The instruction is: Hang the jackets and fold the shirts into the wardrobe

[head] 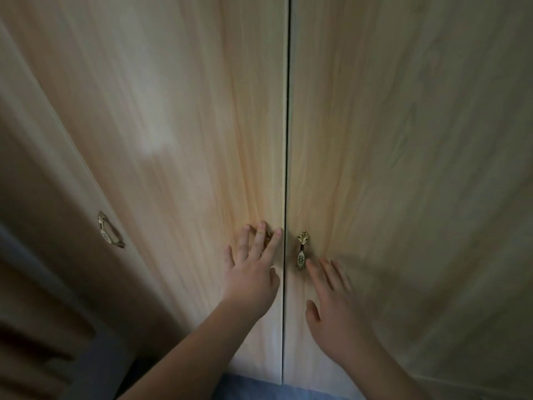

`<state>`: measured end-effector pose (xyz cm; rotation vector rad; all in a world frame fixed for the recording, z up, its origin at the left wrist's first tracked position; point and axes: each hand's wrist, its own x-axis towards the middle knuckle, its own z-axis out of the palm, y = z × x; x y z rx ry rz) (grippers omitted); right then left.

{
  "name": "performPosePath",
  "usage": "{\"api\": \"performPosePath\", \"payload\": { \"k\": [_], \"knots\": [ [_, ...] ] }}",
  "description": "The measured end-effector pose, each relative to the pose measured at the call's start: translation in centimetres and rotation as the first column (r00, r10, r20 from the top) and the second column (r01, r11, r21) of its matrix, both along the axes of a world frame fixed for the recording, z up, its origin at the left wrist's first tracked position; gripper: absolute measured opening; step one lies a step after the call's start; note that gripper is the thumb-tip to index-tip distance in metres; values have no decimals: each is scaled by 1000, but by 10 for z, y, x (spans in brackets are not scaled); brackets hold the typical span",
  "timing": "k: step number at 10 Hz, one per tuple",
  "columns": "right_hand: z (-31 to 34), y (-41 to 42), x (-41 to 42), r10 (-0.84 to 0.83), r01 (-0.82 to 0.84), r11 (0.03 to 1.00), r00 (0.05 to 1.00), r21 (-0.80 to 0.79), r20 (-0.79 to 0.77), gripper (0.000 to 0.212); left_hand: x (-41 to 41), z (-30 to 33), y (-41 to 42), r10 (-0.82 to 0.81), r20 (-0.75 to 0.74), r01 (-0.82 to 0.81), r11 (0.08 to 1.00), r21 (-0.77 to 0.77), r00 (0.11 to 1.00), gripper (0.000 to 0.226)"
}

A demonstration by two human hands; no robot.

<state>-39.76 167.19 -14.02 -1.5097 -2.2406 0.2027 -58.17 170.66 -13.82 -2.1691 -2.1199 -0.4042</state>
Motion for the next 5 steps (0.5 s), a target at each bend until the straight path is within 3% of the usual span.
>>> {"api": "performPosePath", "payload": {
  "k": [3, 5],
  "knots": [
    [-16, -12, -3, 6, -7, 999, 1000, -39, -11, 72, -2, 13, 1, -43, -6, 42, 996, -84, 999, 85],
    [-3, -74, -5, -40, 41, 998, 999, -51, 19, 67, -12, 11, -71, -99, 18, 101, 979, -177, 995, 75]
  ]
}}
